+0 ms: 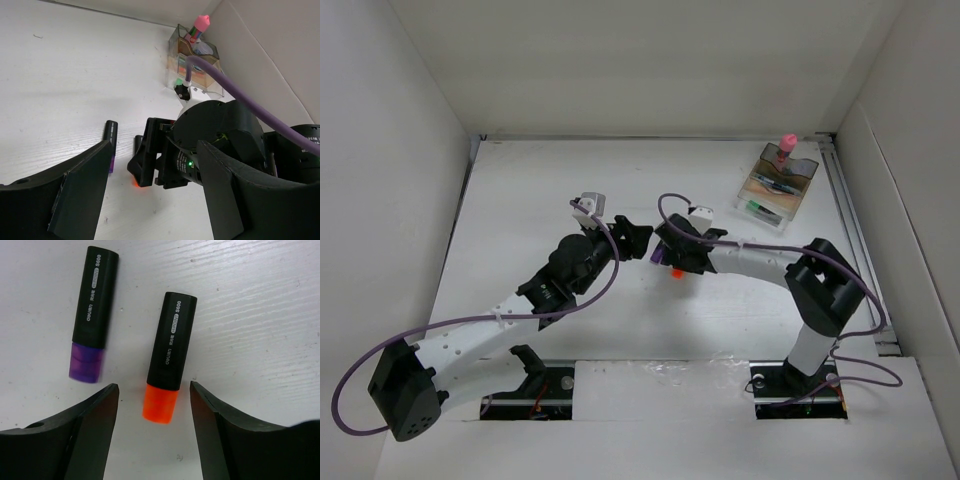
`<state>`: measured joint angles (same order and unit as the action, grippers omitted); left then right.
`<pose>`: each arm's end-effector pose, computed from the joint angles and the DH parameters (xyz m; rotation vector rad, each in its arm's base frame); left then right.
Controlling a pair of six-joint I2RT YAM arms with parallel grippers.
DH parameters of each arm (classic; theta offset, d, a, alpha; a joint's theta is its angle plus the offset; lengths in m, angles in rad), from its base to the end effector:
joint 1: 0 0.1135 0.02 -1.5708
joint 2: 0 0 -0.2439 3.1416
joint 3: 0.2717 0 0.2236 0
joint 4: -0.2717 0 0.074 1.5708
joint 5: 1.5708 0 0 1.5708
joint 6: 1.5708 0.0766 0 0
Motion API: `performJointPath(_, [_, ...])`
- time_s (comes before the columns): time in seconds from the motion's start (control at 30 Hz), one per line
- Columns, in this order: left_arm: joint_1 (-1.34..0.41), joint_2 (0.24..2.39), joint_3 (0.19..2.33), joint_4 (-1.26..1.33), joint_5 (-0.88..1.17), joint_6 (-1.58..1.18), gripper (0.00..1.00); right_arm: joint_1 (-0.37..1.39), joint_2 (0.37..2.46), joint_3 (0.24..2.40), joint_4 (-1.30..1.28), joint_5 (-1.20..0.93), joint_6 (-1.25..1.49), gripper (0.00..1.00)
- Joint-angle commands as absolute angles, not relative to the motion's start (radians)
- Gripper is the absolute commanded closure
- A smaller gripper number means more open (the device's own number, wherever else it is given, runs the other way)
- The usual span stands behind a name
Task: Sort the stationery into containers
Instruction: Pick up the pen from the center of the board.
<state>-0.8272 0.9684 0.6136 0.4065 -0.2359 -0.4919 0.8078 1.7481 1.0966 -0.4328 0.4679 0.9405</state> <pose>0.1844 -0.1740 0.3036 0.0690 1.5839 -0.8678 0.2580 0.2199 0.1448 0.3105 2.4628 0.0927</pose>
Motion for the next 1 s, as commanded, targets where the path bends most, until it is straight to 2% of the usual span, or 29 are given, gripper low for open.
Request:
performJointPath(0.0, [-0.827,0.957,0.614,0.436,-0.233,-0.491,0.35,0.827,1.718,1.114,-0.41,0.443,0.933,0.35])
performJointPath(0.23, [-0.827,0.948,0.614,0.436,-0.224,-0.491,0.34,0.766,1.752,1.083,-0.381,0.477,0.953,0.34])
performJointPath(0.47, [-0.827,0.948,0.614,0.446,-0.224,-0.491,0.34,0.693,1.775,1.062,-0.301,0.348,0.924,0.5])
performJointPath(0.73, [-0.827,0.957,0.614,0.437,-0.224,-0.491,0.34,0.693,1.825,1.106,-0.301,0.302,0.893,0.58])
performJointPath(0.77, [-0.827,0.957,0.614,0.446,-0.224,-0.491,0.34,0.693,1.825,1.106,-0.301,0.29,0.893,0.61])
performJointPath(0.8, [-0.827,0.957,0.614,0.446,-0.224,-0.491,0.34,0.684,1.825,1.106,-0.301,0.281,0.893,0.75])
performJointPath(0.83, [-0.827,0.957,0.614,0.446,-0.224,-0.491,0.34,0.684,1.825,1.097,-0.301,0.241,0.893,0.79])
performJointPath(0.97, [-0.827,0.957,0.614,0.446,-0.215,-0.491,0.34,0.599,1.743,1.054,-0.206,0.108,0.908,0.88])
